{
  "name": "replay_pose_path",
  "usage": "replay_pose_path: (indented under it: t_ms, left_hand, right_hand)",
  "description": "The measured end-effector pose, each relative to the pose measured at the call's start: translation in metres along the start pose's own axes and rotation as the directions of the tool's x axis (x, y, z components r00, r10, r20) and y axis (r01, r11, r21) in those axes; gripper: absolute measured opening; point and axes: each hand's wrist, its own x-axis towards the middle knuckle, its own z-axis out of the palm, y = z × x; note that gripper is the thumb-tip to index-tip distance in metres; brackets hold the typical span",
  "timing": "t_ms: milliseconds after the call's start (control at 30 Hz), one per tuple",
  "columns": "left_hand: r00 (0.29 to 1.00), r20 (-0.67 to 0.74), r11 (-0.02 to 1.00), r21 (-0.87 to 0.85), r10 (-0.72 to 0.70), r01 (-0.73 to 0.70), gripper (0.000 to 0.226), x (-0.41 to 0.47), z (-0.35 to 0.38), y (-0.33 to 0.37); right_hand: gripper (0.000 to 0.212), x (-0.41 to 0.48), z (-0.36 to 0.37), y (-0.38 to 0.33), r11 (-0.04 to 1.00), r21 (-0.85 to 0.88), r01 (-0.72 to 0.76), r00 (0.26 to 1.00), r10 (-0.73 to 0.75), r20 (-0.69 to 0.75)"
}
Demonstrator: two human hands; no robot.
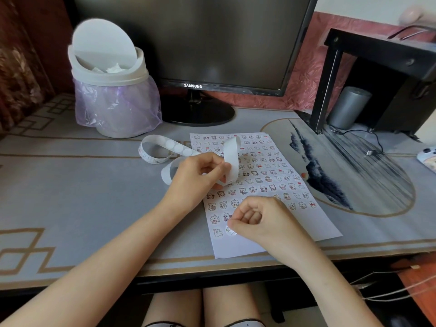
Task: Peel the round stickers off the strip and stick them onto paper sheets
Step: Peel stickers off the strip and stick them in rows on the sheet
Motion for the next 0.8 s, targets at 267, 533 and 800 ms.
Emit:
replay_pose_path:
  t_ms: [267, 533, 800]
  left_hand:
    - [1.0, 0.006, 1.0, -0.005, 0.0, 0.0, 0.016, -0.0002, 0.0005, -0.0005]
    - [1.0, 0.004, 1.0, -0.008, -0.012, 0.012, 0.016, -0.0003, 0.0006, 0.0004]
    - [1.0, 0.003, 1.0, -0.005, -0.01, 0.01, 0.016, -0.0002, 0.0008, 0.0011]
  right_hand:
    - [0.014, -0.0001, -0.0002, 0.0028, 0.999, -0.032, 0.031, 1.0, -0.031, -0.003]
    - [0.022, 0.0025, -0.0028, 0.0081, 0.999, 0.025, 0.043, 0.999, -0.043, 0.004]
    - [0.021, 0.0031, 0.0003, 0.0099, 0.997, 0.068, 0.043, 0.999, -0.042, -0.019]
